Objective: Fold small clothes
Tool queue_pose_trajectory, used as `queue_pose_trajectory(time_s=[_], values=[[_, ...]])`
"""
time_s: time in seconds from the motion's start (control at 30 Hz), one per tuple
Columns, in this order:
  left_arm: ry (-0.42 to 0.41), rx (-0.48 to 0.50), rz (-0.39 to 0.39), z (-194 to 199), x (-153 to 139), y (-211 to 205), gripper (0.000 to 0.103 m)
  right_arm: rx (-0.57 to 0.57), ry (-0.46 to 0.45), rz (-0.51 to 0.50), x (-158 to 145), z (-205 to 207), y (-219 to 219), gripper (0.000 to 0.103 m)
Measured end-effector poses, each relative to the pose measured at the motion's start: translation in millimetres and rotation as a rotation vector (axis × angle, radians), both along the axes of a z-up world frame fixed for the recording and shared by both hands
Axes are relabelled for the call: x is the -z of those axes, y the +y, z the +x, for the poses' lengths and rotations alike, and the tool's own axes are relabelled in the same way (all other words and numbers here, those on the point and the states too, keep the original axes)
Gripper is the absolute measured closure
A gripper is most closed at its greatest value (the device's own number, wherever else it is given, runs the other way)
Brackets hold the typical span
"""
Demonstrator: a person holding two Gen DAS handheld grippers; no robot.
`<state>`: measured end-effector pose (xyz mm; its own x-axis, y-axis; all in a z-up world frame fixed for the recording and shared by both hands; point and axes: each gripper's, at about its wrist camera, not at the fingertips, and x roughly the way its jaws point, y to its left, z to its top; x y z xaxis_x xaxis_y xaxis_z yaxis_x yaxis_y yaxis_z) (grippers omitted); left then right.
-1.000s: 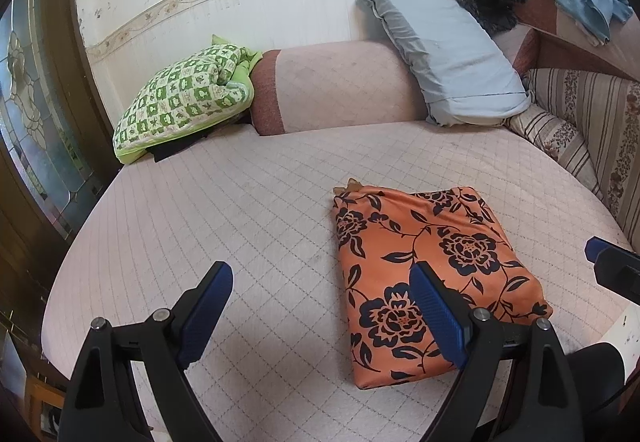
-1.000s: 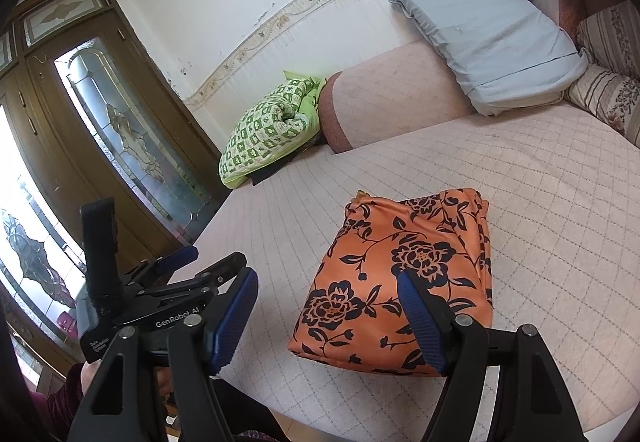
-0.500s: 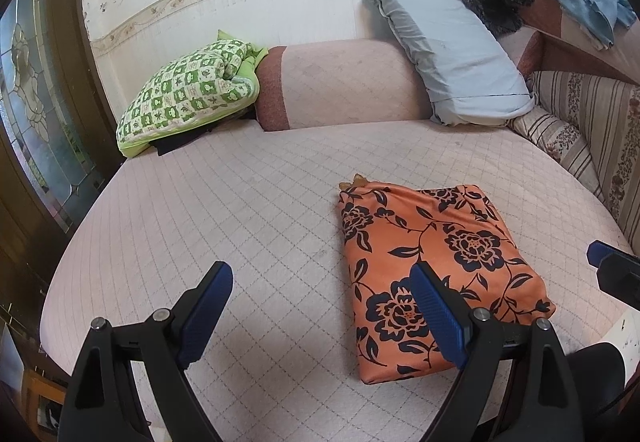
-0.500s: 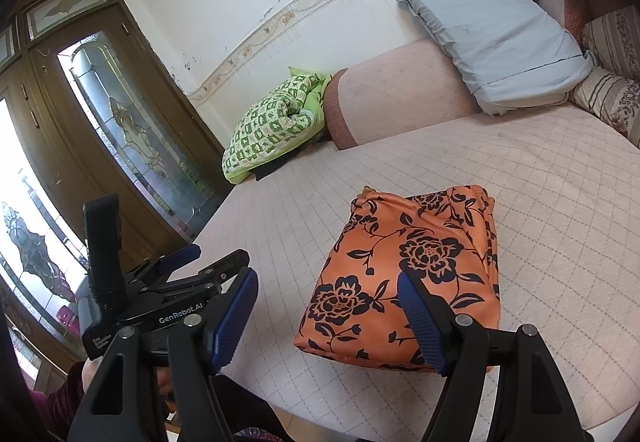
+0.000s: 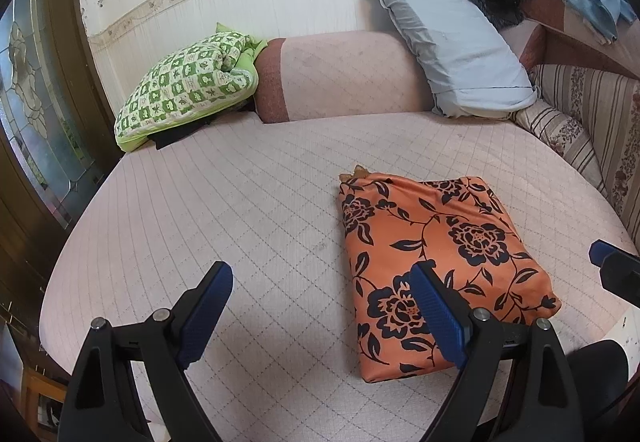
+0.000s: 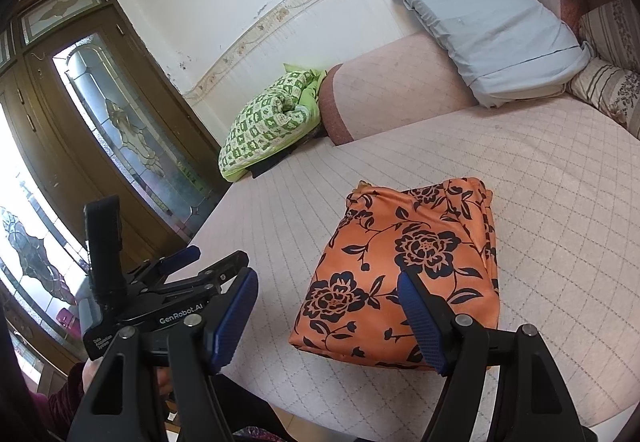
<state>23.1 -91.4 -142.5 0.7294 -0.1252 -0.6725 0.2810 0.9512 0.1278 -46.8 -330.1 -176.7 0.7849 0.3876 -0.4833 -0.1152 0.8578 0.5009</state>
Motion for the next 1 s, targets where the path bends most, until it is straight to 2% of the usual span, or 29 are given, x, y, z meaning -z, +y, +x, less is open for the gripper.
queue_pose_trajectory(time_s=[0.67,1.0], values=[[0.038,-0.004,0.026,12,15,-7,0.013,0.014,0.035,0.026,15,10,-10,0.028],[0.03,-0.002,0.021,7,10,-6,0.013,0.01,0.027,0.02,11,8,-6,0.028]])
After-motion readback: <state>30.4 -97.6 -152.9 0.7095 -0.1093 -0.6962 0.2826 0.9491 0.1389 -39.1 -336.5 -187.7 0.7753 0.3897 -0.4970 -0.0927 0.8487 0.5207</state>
